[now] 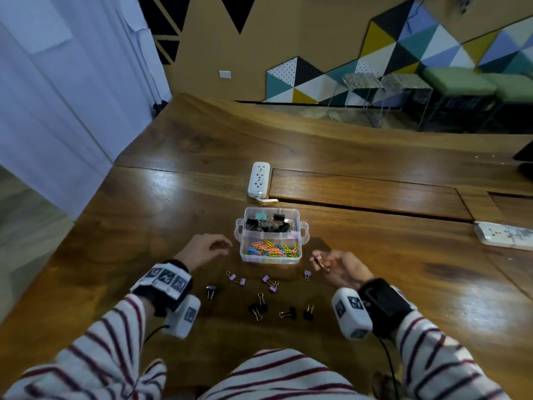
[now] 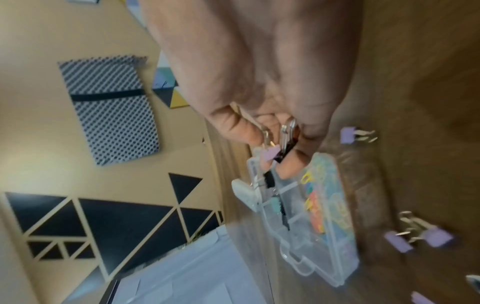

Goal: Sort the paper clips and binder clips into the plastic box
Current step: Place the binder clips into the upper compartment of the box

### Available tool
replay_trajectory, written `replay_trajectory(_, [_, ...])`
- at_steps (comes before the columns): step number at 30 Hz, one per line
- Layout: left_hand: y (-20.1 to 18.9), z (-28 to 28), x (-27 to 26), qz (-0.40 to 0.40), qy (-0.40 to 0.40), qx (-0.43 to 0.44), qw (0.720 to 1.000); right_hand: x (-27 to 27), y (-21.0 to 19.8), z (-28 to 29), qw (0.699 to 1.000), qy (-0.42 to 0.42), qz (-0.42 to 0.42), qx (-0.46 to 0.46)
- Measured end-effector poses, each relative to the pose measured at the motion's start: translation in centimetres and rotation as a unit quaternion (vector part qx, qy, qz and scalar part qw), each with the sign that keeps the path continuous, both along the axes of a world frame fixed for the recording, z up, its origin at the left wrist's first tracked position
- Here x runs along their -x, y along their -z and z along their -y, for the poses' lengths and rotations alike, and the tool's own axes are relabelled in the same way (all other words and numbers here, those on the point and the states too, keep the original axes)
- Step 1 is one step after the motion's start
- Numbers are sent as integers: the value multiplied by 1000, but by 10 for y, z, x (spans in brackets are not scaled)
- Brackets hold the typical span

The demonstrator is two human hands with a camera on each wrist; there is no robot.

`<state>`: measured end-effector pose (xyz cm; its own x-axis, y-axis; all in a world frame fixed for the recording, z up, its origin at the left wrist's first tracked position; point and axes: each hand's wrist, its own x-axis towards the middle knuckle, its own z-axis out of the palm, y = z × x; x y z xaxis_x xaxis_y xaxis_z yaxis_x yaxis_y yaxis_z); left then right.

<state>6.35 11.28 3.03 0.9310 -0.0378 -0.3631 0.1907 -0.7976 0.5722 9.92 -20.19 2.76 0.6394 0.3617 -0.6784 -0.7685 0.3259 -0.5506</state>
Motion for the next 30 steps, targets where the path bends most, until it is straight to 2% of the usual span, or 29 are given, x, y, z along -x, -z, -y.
replay_trajectory(3, [18,-29,40,-115,8,-57,992,-32,-5,-30,998,-35,50,10])
replay_trajectory(5, [31,-27,63,-173,16,-93,980,-50,-11,-48,994,-80,73,16])
replay_trajectory(7, [39,-14,75,-154,18,-103,982,-67,-14,-67,989,-108,89,49])
replay_trajectory(10, [46,1,72,-97,31,-93,990,-91,-6,-89,983,-103,110,103])
replay_trajectory(14, [52,15,53,-58,55,-111,991,-112,17,-98,955,-135,149,219])
replay_trajectory(16, [53,20,43,-45,81,-129,987,-104,4,-100,943,-156,155,250])
replay_trajectory(19, [51,25,31,-47,122,-151,980,-89,-15,-96,928,-137,198,283])
replay_trajectory(22, [49,29,25,-63,153,-177,970,-60,-27,-85,901,-139,283,297])
replay_trajectory(23, [48,29,25,-67,159,-184,968,-50,-26,-80,878,-162,329,306])
replay_trajectory(25, [49,29,24,-71,165,-186,966,-29,-21,-68,808,-238,416,343])
replay_trajectory(28, [51,26,24,-70,164,-172,969,3,-5,-58,686,-396,481,377])
replay_trajectory(30, [52,25,26,-66,157,-159,972,19,16,-55,585,-494,496,409])
